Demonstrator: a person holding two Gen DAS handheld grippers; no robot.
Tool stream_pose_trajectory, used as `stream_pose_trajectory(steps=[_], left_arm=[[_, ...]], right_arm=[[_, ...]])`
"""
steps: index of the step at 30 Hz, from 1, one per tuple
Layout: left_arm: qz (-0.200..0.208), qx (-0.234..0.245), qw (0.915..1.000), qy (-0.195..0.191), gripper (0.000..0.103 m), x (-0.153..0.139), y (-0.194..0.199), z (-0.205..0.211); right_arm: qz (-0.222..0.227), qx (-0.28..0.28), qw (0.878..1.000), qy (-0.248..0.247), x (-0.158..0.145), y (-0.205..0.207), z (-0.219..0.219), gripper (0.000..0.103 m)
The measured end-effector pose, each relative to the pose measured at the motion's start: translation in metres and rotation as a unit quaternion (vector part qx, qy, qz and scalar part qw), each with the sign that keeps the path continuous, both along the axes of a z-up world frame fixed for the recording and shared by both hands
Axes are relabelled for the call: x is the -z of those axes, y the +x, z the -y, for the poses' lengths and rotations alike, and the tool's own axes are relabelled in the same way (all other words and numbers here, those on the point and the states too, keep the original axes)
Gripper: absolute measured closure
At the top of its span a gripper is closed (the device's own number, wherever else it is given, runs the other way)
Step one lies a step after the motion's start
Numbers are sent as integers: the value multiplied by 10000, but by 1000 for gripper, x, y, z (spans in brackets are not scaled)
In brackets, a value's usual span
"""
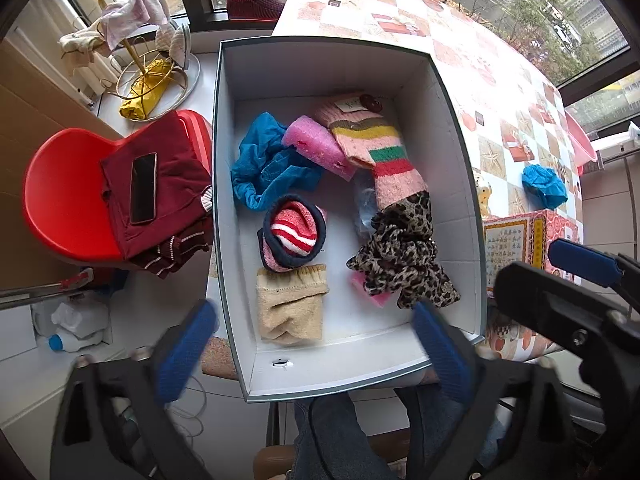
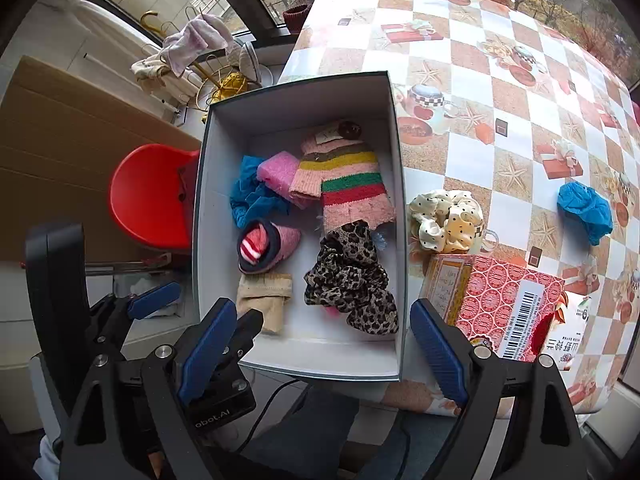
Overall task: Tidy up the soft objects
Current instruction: 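Move both tools away from the box toward the remaining soft items, then grasp the white polka-dot scrunchie with the left tool while the right tool grasps the blue cloth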
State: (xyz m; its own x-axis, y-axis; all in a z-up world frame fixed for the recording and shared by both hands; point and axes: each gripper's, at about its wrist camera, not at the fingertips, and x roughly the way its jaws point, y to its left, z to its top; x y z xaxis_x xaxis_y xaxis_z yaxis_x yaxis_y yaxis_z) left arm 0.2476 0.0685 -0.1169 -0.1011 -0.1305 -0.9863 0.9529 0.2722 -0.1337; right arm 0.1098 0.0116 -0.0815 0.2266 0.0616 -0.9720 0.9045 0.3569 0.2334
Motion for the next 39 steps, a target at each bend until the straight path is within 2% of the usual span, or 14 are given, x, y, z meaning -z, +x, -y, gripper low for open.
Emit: stream_pose_trajectory(steps=[8, 13, 16, 22, 25, 30, 35, 39], left_arm=[[-228, 57, 9996, -182, 0, -21, -4, 15], [-370, 326, 9985, -246, 0, -35, -24, 37], [-342, 594, 9974, -240, 0, -40, -44, 54], [-429, 1178, 9921, -54, 0, -40, -93, 102], [-496, 1442, 9881, 220, 0, -33, -121, 135], [-390, 1735, 9790, 999, 0, 9, -169, 185], [-171, 1717, 9675, 1848, 0, 65, -199, 212], [2, 1628, 9595, 2300, 0, 96, -204, 220]], right_arm=[[372, 513, 9977, -245, -38, -34, 15, 13], [333, 1128, 9919, -478, -58, -85, 34, 13], [172, 1580, 9863, -434, -52, -124, 44, 13], [130, 2446, 9695, 26, -21, -201, 50, 13], [143, 2629, 9646, 165, -8, -228, 51, 13], [155, 2812, 9589, 360, 14, -265, 62, 13], [38, 2827, 9581, 463, 35, -294, 86, 13], [-28, 2842, 9572, 549, 58, -312, 113, 13]])
